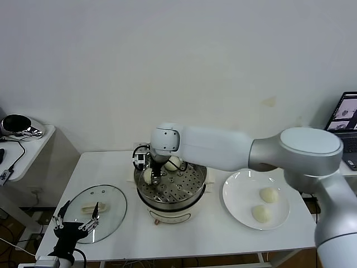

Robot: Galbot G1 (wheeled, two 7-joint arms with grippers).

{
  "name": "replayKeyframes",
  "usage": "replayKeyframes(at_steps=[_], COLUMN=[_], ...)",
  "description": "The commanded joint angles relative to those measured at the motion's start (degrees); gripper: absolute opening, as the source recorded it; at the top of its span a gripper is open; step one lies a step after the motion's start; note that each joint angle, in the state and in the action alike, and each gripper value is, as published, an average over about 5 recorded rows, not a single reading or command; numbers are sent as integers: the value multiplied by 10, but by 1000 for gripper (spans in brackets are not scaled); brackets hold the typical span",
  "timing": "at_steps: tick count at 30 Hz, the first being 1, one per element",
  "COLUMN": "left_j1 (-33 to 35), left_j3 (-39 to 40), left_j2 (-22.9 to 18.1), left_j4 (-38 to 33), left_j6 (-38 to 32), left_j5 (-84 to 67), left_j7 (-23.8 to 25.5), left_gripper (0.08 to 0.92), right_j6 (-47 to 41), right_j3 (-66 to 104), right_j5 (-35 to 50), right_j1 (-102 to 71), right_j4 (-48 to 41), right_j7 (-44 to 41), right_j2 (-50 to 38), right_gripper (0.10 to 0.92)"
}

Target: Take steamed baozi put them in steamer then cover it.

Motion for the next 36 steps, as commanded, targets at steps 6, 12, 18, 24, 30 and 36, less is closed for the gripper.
replayKeyframes(at_steps=[6, 12, 18, 24, 30, 36], left_j1=[1, -1, -1, 2, 5, 8], left_j3=[0, 2, 5, 9, 8, 9], left_j2=[1, 4, 8, 12, 12, 6], left_j4=[1, -1, 0, 2, 10, 13], left_j6=[0, 0, 0, 0, -1, 0], left_j5=[1, 1, 2, 5, 10, 15], left_j7=[0, 1, 2, 2, 2, 2], left_gripper=[823, 823, 823, 823, 823, 823], right_j6=[8, 44, 97, 158, 204, 246], right_j3=[-2, -36, -73, -60, -6, 93], right_j5=[-18, -39, -110, -195, -284, -356], right_j1=[99, 200, 228, 188, 69, -77], right_j4=[44, 140, 255, 304, 311, 296], right_j7=[-105, -182, -244, -278, -278, -273], right_j2=[-63, -185, -352, -489, -568, -594], right_gripper=[808, 822, 823, 823, 823, 823])
